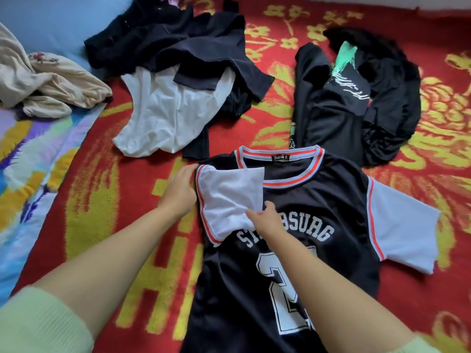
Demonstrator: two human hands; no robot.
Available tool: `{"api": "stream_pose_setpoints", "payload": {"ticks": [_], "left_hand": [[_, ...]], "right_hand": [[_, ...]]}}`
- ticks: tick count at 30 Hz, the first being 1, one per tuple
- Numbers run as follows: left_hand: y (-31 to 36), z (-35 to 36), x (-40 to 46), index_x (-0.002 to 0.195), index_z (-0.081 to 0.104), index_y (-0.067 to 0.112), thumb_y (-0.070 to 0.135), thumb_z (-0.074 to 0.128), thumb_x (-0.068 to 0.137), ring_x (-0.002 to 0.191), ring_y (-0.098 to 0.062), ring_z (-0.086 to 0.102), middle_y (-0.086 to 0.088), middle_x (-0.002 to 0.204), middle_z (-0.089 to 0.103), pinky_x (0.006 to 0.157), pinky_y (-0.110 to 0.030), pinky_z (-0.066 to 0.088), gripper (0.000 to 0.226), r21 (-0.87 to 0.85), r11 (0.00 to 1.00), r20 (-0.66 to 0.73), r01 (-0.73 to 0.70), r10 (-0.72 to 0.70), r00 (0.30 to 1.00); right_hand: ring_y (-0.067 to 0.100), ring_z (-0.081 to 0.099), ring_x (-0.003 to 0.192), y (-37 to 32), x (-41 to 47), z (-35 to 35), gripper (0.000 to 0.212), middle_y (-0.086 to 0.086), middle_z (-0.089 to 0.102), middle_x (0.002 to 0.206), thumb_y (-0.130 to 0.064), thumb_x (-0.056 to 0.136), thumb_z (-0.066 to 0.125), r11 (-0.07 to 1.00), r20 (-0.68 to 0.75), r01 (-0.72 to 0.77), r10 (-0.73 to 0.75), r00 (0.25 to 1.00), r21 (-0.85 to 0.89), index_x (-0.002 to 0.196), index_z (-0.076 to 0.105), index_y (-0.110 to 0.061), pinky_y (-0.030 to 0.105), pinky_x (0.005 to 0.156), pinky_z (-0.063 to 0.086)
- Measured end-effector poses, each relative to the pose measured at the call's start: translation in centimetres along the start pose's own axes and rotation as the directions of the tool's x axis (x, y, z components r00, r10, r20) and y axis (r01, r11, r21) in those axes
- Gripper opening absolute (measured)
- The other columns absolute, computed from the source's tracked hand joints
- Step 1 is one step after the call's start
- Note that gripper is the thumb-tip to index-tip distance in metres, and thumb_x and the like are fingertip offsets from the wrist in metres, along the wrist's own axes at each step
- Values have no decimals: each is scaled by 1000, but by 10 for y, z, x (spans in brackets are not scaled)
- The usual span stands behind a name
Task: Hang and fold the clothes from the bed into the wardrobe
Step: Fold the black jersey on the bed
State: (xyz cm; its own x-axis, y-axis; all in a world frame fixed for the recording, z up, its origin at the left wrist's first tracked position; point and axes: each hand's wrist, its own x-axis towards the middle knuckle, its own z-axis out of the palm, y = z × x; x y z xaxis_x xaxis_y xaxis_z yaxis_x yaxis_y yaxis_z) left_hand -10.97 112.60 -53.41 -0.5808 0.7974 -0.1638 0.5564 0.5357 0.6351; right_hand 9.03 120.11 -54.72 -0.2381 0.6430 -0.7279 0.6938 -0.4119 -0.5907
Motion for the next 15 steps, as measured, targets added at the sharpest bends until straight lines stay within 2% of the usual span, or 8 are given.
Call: {"api": "stream_pose_setpoints", "payload": {"ticks": [2,4,6,8,10,12,14,15], "left_hand": [[9,10,18,143,36,12,-6,44,83,135,-27,33,-9,147,39,109,-36,29,64,119,986,148,-119,101,984],[17,17,34,147,28,20,2,44,86,135,-26,31,-5,145,40,104,-42,33,65,376,909,328,-182,53,943],[22,19,41,138,38,19,12,46,90,124,-28,40,-6,132,51,94,-39,35,49,652,704,395,-281,0,919],[23,14,44,118,49,16,10,47,89,113,-27,48,-6,117,60,87,-34,35,30,788,542,323,-293,41,945],[15,7,45,110,49,15,4,49,85,108,-29,51,-7,110,61,85,-36,36,27,805,557,190,-203,81,978],[5,4,46,119,48,12,9,55,85,110,-32,48,-11,116,56,86,-42,38,35,719,682,98,-133,90,991],[-1,9,35,134,43,9,21,67,81,115,-35,46,-17,126,50,94,-46,37,59,611,765,79,-204,197,977],[0,16,23,135,43,7,26,69,78,115,-35,46,-19,126,50,97,-48,37,66,583,758,71,-291,310,948]], "right_hand": [[26,53,87,5,10,11,49,9,55,103,-28,87,59,998,-2,-70,70,998,-4,124,38,-4,32,66,44],[23,48,68,6,14,13,32,7,51,81,-22,83,58,993,77,-114,117,990,-43,107,50,-3,26,50,35],[18,37,50,8,14,7,6,5,42,62,-13,82,52,995,103,-78,84,991,-59,78,54,-8,22,44,27],[19,35,51,15,18,-6,19,5,39,59,-14,83,50,999,1,21,-21,1000,-45,66,43,-12,23,47,28],[20,43,50,18,14,-16,16,6,46,59,-15,87,48,992,-37,89,-92,995,-89,71,45,-12,22,48,32],[16,51,44,23,9,-20,13,3,57,60,-11,90,42,987,62,86,-79,995,-133,80,51,-11,16,41,34],[11,52,44,28,2,-25,16,0,61,65,-10,91,39,995,48,64,-60,997,-81,94,55,-12,12,38,35],[11,53,47,33,0,-29,18,0,62,69,-11,92,39,996,2,75,-75,997,-37,98,55,-14,11,40,36]]}}
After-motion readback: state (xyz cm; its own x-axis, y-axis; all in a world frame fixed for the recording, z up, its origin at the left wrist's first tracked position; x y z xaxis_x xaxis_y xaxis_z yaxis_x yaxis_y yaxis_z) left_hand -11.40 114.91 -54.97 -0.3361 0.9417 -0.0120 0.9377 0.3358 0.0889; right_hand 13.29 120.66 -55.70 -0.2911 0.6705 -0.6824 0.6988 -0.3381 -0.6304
